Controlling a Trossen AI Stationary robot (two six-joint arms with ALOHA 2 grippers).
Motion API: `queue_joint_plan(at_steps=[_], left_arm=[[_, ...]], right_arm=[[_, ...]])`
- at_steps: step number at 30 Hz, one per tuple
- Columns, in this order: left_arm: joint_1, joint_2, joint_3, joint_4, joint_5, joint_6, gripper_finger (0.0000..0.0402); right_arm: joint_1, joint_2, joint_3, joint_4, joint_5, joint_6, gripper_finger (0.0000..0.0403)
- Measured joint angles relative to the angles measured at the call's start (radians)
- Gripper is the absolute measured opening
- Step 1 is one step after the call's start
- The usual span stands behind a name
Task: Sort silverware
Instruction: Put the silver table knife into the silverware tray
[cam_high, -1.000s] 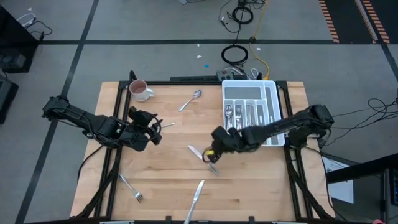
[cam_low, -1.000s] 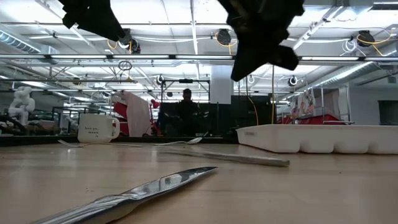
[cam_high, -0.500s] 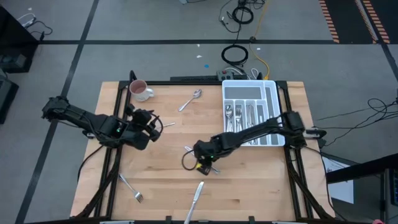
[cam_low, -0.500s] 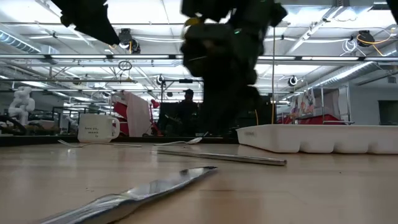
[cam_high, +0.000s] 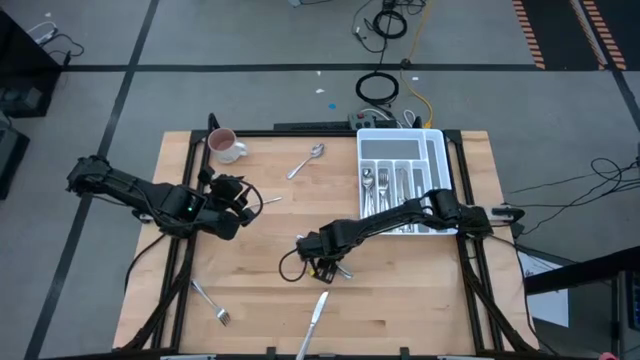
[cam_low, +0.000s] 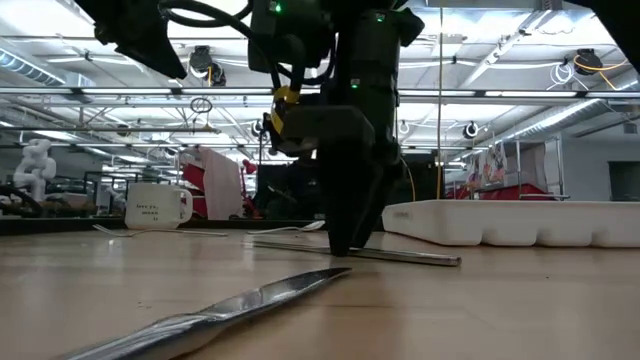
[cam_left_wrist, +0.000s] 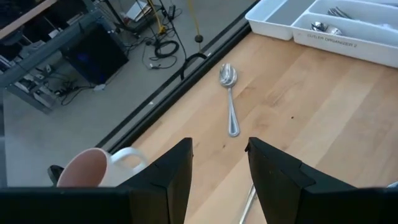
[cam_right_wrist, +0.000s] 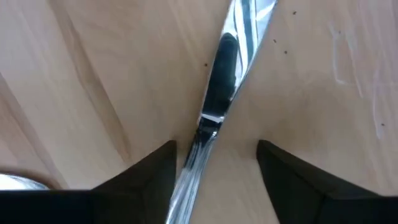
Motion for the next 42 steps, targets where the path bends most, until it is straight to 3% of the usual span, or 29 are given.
queue_joint_plan(at_steps=[7,9,34,42], left_arm=[[-0.001,0.000,0.000,-0.029,0.002,-0.002,0.0162],[-0.001,0.000,0.000,-0.036,0.002,-0.002,0.0162],[-0.001,0.000,0.000,-0.043,0.001,-0.002,0.0162],[-0.001,0.000,0.000,-0.043,0.000,-0.003,0.0162]], right_arm=[[0.025,0.047,0.006,0.001,-0.005,-0.013,0.0044],[0.027,0.047,0.006,0.008,-0.001,-0.012,0.0015],[-0.015,0.072,0.280,-0.212,0.008,-0.028,0.0000],[-0.025,0.048,0.320,-0.410,0.006,-0.075,0.0000]])
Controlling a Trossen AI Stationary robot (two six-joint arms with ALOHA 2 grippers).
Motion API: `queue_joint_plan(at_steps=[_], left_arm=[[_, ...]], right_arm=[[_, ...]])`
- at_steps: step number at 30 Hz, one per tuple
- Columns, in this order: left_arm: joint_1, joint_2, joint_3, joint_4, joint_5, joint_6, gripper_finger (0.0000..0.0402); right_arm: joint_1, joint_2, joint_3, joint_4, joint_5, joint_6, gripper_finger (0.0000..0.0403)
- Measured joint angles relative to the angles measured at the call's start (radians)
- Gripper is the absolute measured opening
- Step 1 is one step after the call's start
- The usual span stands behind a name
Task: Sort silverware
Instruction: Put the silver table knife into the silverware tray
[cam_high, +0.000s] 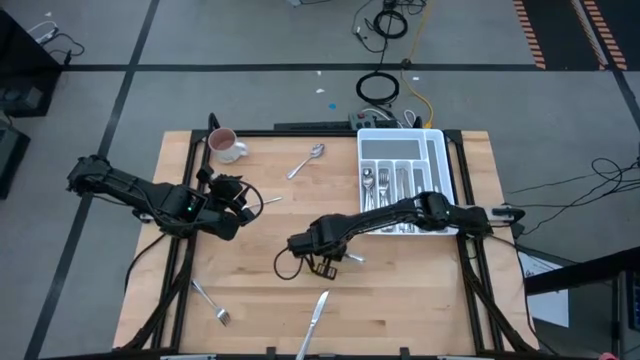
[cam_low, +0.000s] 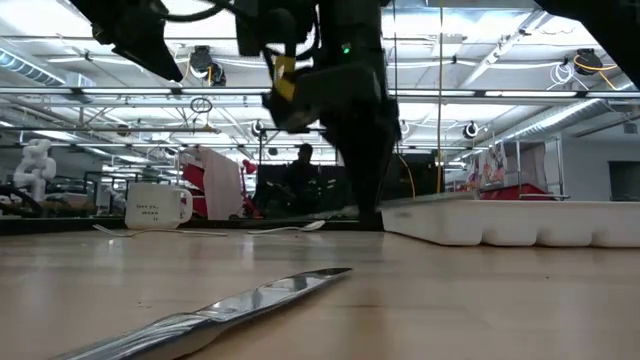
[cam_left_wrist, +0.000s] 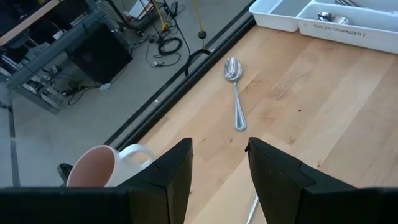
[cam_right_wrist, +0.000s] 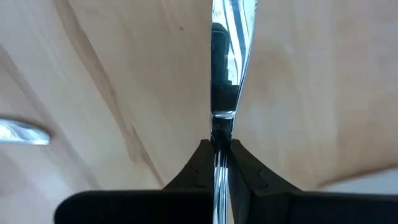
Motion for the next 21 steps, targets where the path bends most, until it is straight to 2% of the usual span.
queue_joint_plan(at_steps=[4,11,15,21], left_arm=[[0.000,0.000,0.000,0.001,-0.001,-0.015,0.0162],[0.000,0.000,0.000,0.004,-0.003,-0.079,0.0162],[0.000,0.000,0.000,0.005,-0.003,-0.079,0.0162],[0.000,0.000,0.000,0.005,-0.003,-0.081,0.0162]], right_arm=[[-0.028,-0.063,0.003,-0.016,0.012,-0.028,0.0000],[-0.136,-0.208,-0.073,-0.059,0.125,-0.077,0.0000],[-0.212,-0.361,-0.232,-0.028,0.141,-0.074,0.0000],[-0.330,-0.680,-0.603,0.134,0.165,0.055,0.0000]])
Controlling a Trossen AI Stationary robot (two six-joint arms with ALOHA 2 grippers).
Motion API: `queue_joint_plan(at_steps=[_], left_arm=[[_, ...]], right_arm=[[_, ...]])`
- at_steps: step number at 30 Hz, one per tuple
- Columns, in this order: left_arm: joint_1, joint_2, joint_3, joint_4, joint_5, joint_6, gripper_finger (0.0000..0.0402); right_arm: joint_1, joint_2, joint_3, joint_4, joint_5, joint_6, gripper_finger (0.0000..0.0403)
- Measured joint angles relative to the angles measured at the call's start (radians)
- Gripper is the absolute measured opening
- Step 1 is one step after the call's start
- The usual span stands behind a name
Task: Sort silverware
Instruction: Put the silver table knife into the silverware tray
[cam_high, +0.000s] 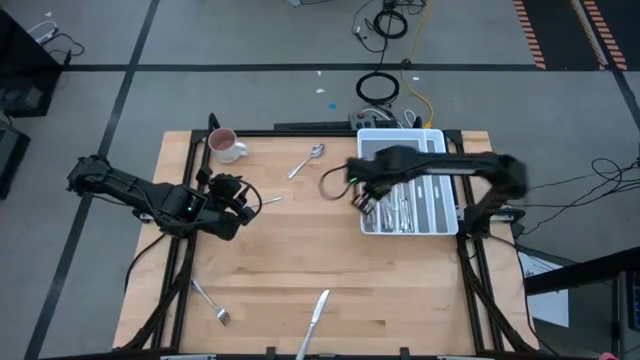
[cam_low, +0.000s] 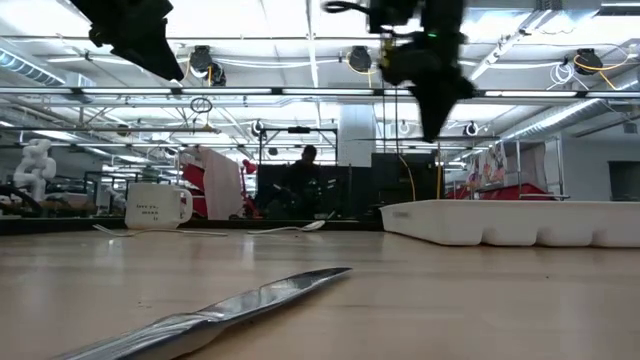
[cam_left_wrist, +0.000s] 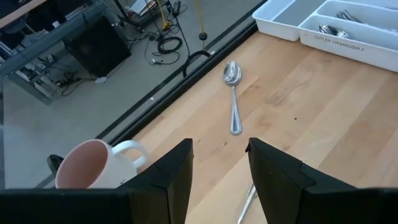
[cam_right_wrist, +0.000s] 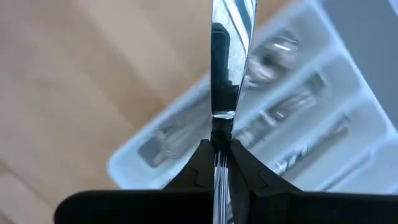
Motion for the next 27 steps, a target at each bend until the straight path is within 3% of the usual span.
queue_joint_plan(at_steps=[4,9,14,20,27], left_arm=[[0.000,0.000,0.000,0.000,-0.002,-0.001,0.0162],[0.021,0.000,0.000,0.000,-0.003,-0.002,0.0162],[0.056,0.000,0.000,0.008,-0.003,-0.001,0.0162],[0.080,0.000,0.000,0.037,-0.001,0.002,0.0162],[0.084,0.000,0.000,0.045,0.006,0.002,0.0162]], right_arm=[[-0.051,-0.187,-0.204,0.078,0.023,0.130,0.0000],[-0.061,-0.319,-0.360,0.146,0.051,0.297,0.0000],[-0.061,-0.343,-0.461,0.167,0.076,0.461,0.0000],[-0.061,-0.340,-0.559,0.282,0.069,0.563,0.0000],[-0.063,-0.340,-0.632,0.286,0.048,0.634,0.0000]])
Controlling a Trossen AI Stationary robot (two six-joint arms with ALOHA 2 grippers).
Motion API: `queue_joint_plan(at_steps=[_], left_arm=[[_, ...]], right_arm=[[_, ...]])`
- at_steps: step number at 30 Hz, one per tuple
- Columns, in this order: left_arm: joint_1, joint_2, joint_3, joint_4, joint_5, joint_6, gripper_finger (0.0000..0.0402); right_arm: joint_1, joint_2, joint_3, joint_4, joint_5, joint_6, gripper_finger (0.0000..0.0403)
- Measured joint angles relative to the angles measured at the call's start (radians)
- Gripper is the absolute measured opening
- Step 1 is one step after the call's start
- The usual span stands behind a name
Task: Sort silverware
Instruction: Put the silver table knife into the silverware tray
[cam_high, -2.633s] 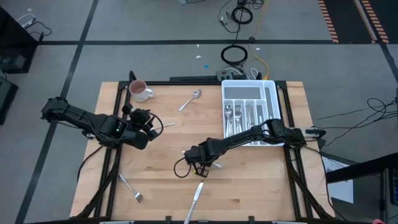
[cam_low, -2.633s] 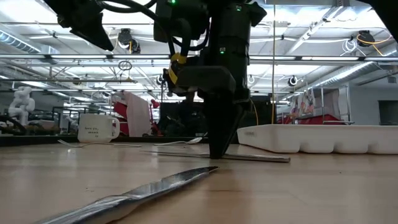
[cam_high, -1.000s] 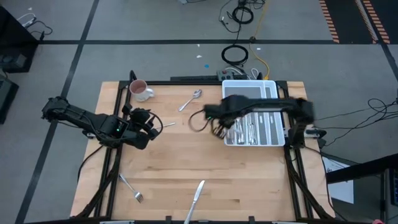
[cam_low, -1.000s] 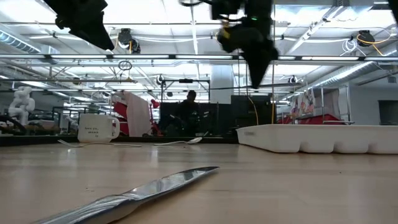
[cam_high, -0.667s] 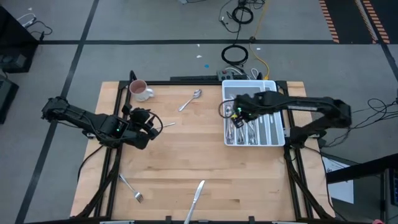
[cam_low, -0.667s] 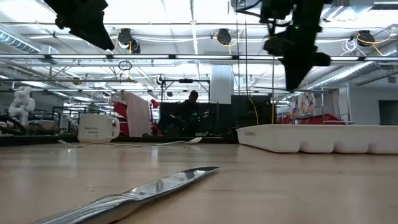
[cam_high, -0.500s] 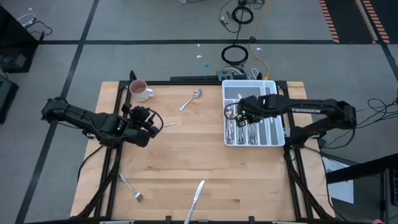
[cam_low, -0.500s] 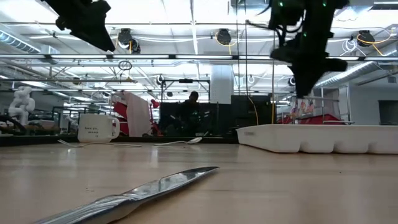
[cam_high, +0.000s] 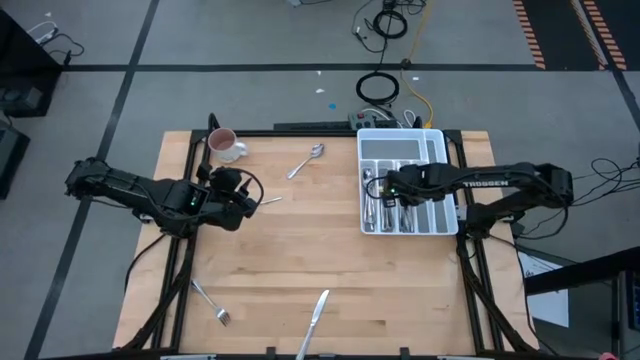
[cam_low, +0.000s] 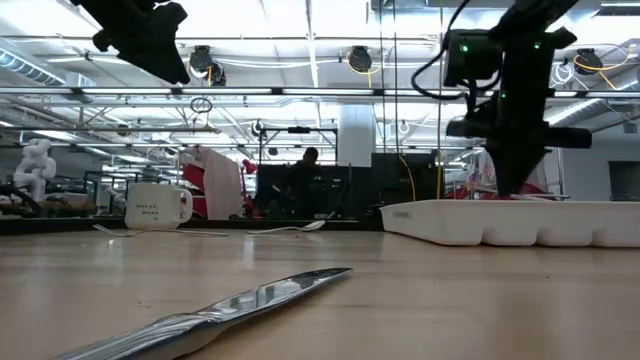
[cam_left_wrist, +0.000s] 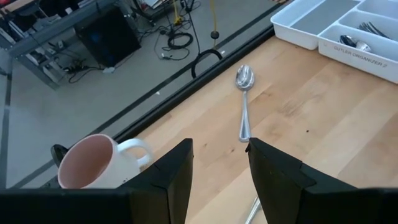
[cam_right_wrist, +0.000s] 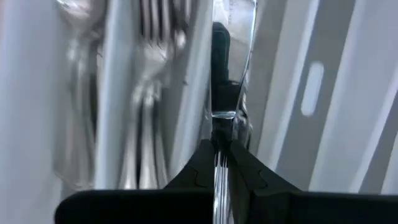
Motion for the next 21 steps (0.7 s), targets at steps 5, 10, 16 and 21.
queue_joint_plan(at_steps=[5,10,16,21], left_arm=[[0.000,0.000,0.000,0.000,0.002,0.000,0.0162],[0.000,0.000,0.000,0.000,0.002,0.001,0.0162],[0.000,0.000,0.000,0.000,0.002,0.001,0.0162],[0.000,0.000,0.000,0.000,0.002,0.000,0.0162]], right_arm=[[-0.003,0.000,-0.052,0.040,-0.042,0.016,0.0000],[-0.004,0.000,-0.101,0.102,-0.070,0.042,0.0000],[-0.004,0.000,-0.143,0.129,-0.066,0.078,0.0000],[-0.004,0.000,-0.145,0.127,-0.051,0.092,0.0035]])
